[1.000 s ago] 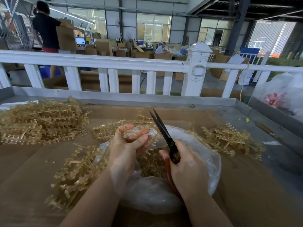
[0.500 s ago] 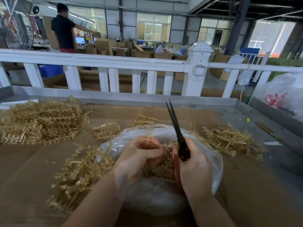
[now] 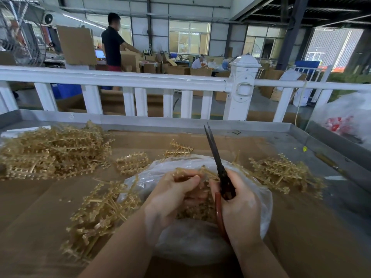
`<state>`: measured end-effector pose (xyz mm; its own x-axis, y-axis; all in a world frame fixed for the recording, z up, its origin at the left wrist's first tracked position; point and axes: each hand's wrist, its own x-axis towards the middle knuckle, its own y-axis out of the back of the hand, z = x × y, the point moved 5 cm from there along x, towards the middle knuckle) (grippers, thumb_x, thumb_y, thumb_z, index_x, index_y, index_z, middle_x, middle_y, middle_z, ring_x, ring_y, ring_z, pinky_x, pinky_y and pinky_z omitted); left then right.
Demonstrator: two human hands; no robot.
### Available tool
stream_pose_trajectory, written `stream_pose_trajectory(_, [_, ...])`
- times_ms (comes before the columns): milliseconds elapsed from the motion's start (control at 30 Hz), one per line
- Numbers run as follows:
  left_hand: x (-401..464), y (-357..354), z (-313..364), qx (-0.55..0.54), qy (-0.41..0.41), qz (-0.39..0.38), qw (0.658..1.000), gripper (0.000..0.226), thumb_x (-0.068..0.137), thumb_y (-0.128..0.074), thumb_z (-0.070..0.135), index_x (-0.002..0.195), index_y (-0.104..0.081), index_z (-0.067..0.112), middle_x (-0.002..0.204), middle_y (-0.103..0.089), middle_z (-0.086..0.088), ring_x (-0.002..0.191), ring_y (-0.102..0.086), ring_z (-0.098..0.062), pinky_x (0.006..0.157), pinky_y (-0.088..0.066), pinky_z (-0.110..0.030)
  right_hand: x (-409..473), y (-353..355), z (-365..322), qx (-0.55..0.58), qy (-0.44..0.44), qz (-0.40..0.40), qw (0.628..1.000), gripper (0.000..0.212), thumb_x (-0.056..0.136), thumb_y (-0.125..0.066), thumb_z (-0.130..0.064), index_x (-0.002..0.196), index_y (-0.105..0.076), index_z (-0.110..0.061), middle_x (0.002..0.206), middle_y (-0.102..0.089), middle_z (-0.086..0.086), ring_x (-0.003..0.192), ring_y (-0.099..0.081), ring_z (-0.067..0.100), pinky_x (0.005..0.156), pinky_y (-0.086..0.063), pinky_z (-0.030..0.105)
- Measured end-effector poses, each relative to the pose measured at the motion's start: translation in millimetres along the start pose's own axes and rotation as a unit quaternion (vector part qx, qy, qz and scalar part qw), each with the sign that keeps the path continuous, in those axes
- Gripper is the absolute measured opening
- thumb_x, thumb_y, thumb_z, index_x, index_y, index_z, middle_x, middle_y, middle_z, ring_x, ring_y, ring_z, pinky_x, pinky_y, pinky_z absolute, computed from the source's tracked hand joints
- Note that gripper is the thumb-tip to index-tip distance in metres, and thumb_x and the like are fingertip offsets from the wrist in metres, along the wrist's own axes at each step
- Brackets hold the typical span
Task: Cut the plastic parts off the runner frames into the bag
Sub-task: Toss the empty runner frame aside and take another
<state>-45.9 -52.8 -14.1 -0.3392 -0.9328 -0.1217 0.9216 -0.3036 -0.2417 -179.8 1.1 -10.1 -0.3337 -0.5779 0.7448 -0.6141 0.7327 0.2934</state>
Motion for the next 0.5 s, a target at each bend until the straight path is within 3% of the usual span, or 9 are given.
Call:
stream_pose_trajectory(133, [-2,-2,-5,-0.044,0.026,-0.005,0.999,0.022,0.091,-0.057,0.000,0.113,-0.062,0.002,0.099,-0.071,-0.022,0.088,-0.070,-0.035,0.081,-0.058,-0.044,1,-3,5,0.049,-0.030,-0.029,0.998,0.020,0.083,-0.072,-0.016,0.098,-0.066,-0.027,0.081,-0.064,-0.020,0.081,-0.063,-0.001,0.074,-0.049,0.014])
stream_pose_trajectory(333, [2,1,-8,-0.094,0.014,-0.011,0.995,0.017,0.090,-0.055,-0.003,0.101,-0.066,0.004,0.088,-0.074,-0.015,0.077,-0.072,-0.026,0.064,-0.060,-0.034,0,-5,2,0.041,-0.015,-0.038,0.998,0.016,0.085,-0.070,-0.025,0.092,-0.061,-0.036,0.076,-0.065,-0.020,0.077,-0.062,-0.006,0.068,-0.044,0.005])
stream_pose_trajectory(500, [2,-1,-14,-0.115,0.027,-0.037,0.992,0.015,0.087,-0.056,-0.001,0.096,-0.065,0.007,0.090,-0.073,-0.019,0.080,-0.072,-0.031,0.061,-0.058,-0.035,-2,-7,8,0.039,-0.024,-0.055,0.997,0.019,0.082,-0.073,-0.016,0.097,-0.067,-0.026,0.077,-0.067,-0.015,0.078,-0.064,-0.001,0.070,-0.049,0.012])
